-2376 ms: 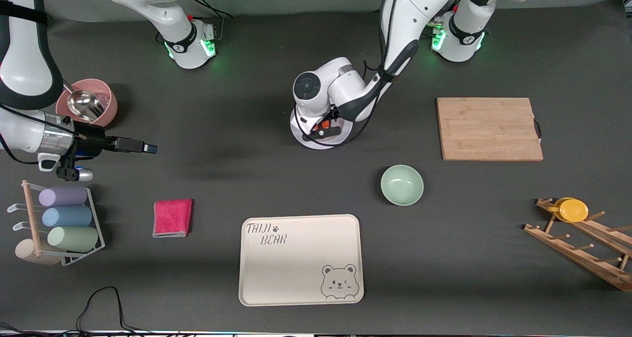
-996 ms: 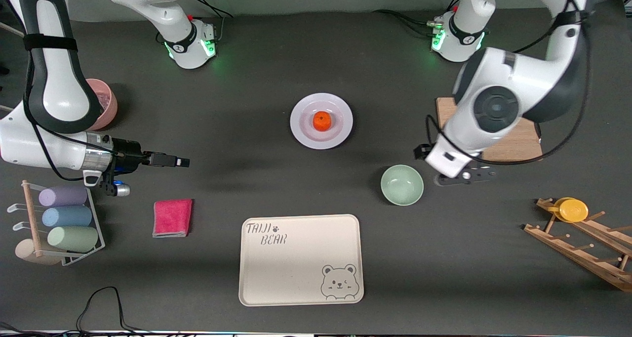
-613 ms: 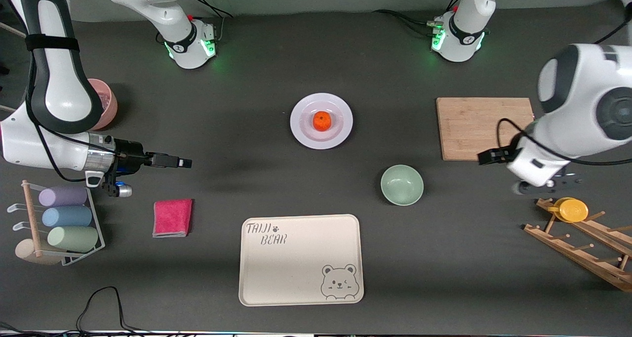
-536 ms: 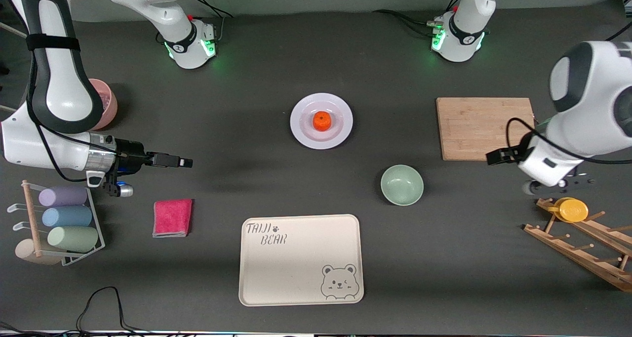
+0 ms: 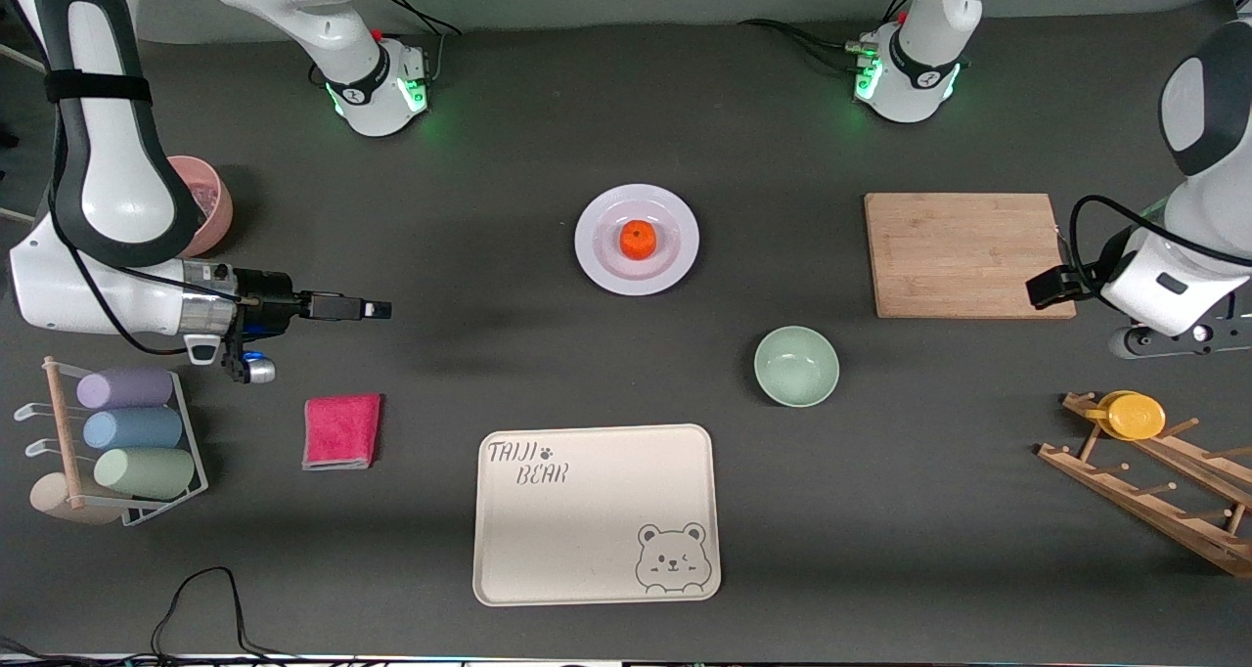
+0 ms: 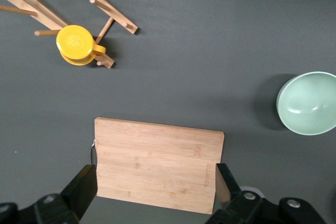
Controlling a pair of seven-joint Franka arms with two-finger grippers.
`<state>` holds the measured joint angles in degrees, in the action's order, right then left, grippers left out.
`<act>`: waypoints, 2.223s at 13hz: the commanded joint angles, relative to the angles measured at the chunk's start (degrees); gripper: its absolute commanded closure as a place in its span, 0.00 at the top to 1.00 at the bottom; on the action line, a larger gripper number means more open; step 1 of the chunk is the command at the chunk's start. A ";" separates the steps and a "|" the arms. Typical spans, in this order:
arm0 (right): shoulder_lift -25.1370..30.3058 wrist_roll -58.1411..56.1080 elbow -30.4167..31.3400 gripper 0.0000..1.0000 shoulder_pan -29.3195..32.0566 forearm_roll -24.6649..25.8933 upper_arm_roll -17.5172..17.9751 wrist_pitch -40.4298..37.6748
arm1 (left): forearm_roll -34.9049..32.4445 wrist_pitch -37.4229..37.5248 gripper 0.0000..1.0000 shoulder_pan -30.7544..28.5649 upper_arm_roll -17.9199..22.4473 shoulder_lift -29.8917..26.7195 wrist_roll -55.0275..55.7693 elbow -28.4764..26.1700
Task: Place orange and plate with both arms
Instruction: 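Withdraw the left gripper while the right gripper reaches toward the plate, then grasp the white plate rim with the right gripper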
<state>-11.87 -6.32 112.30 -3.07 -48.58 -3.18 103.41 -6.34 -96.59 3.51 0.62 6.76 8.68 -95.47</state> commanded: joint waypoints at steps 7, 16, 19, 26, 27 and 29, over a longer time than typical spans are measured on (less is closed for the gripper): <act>-7.02 -25.06 10.40 0.99 0.17 -21.99 3.60 2.41 | -0.95 2.88 1.00 -6.24 -5.45 -0.26 -0.42 1.87; -7.73 -32.86 16.54 0.99 0.17 -26.99 13.54 14.88 | -0.86 5.69 1.00 -4.57 -5.71 0.00 -0.15 2.22; -7.91 -35.17 18.21 0.99 0.00 -28.94 14.69 16.37 | -0.95 7.89 1.00 -4.65 -5.71 -0.17 -0.42 3.79; -12.03 -46.15 21.82 0.99 -1.67 -39.21 19.16 22.35 | -4.47 7.90 1.00 -5.27 -5.19 0.62 -1.21 6.52; -13.25 -48.76 22.00 0.99 -1.67 -41.74 20.65 24.80 | -4.47 7.73 1.00 -5.27 -5.27 0.71 -1.21 6.88; -16.94 -56.40 22.00 0.97 -1.67 -50.16 23.99 27.01 | -4.38 7.90 1.00 -4.83 -5.27 0.62 -0.34 7.23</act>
<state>-25.86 -55.84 134.45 -4.28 -91.91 18.45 128.27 -9.88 -89.84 -1.84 -4.65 6.88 8.44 -90.07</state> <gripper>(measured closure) 0.013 0.000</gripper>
